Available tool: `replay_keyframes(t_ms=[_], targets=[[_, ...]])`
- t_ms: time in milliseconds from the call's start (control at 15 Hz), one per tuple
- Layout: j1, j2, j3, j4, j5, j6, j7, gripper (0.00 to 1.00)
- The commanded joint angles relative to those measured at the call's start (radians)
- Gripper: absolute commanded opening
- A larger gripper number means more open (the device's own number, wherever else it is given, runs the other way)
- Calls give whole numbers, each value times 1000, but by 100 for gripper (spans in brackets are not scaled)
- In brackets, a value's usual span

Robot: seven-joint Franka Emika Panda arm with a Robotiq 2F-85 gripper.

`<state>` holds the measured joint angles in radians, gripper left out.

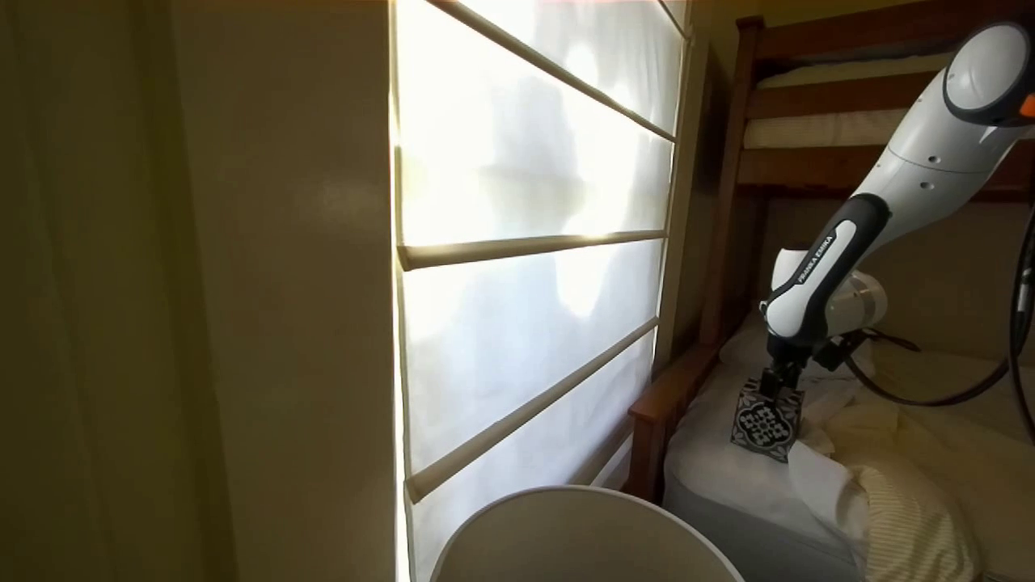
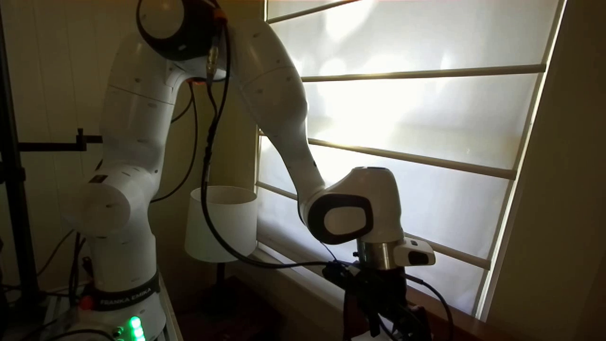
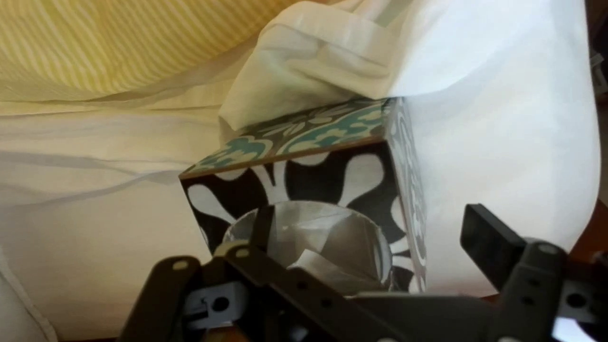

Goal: Put the box on the stand

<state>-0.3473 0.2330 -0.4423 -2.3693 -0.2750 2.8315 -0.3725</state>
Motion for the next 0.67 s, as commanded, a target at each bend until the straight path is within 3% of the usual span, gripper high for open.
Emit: replay_keyframes(t_ms=[0,67,133,267,600], targets=[[-34,9,64,26,27,-60,-46,100],[-51,-13,93,22,68,-114,-81,100],[-27,0,57,7,7,-47,-11,100],[-36,-1,82,13,31,-83,-33,100],[-65,16,109,19,62,-38,-101,100]])
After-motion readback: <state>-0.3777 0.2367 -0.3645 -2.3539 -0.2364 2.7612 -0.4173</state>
